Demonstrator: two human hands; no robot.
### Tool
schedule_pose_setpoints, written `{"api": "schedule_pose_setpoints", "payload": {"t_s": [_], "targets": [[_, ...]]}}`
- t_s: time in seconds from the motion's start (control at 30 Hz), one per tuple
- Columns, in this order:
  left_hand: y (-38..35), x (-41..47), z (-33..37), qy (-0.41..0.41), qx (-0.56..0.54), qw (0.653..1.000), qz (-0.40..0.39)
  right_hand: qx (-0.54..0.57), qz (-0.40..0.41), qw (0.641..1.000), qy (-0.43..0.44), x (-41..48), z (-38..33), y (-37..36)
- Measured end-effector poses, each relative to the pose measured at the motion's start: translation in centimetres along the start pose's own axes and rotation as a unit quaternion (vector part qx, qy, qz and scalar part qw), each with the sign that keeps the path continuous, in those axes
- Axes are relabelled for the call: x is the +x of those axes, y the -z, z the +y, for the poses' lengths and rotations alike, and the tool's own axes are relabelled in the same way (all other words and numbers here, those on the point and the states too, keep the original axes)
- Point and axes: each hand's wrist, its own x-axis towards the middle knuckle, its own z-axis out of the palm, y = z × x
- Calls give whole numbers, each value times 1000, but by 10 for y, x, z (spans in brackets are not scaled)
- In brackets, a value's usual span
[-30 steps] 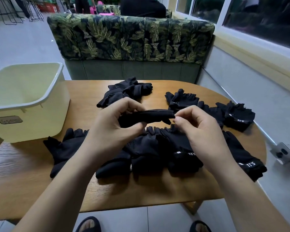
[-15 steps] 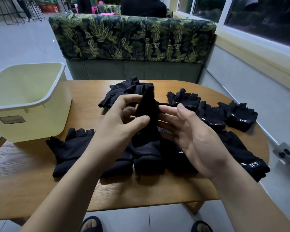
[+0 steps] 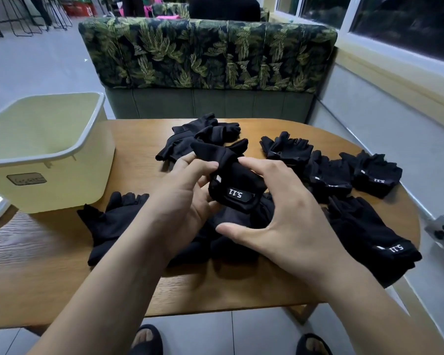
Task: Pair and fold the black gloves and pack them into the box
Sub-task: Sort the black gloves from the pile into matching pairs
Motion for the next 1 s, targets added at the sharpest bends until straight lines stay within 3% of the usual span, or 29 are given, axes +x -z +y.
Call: {"api": "schedule_pose_setpoints", "payload": {"t_s": [0.2,0.4,0.53,0.63,0.77,0.87,1.0], "targets": [[-4,-5,5,14,-4,1000,22,-36,134,990,32,8,19,-8],[21,-7,18,-20,222,971,91,42,104,993,-27,26,29,-4],[35,-7,20,-65,293,946,127,9,113,993,34,33,30,-12],[44,-7,19,-89,328,930,141,-41,13,996,74,31,30,-20],[54,-10,15,-80,437,889,108,-86,-134,987,30,18,38,-25],[56,-14,11,-57,501,861,59,-98,-170,981,2,10,43,-21],[56,-14,8,-25,605,796,24,-141,-185,972,5,6,45,-22]]}}
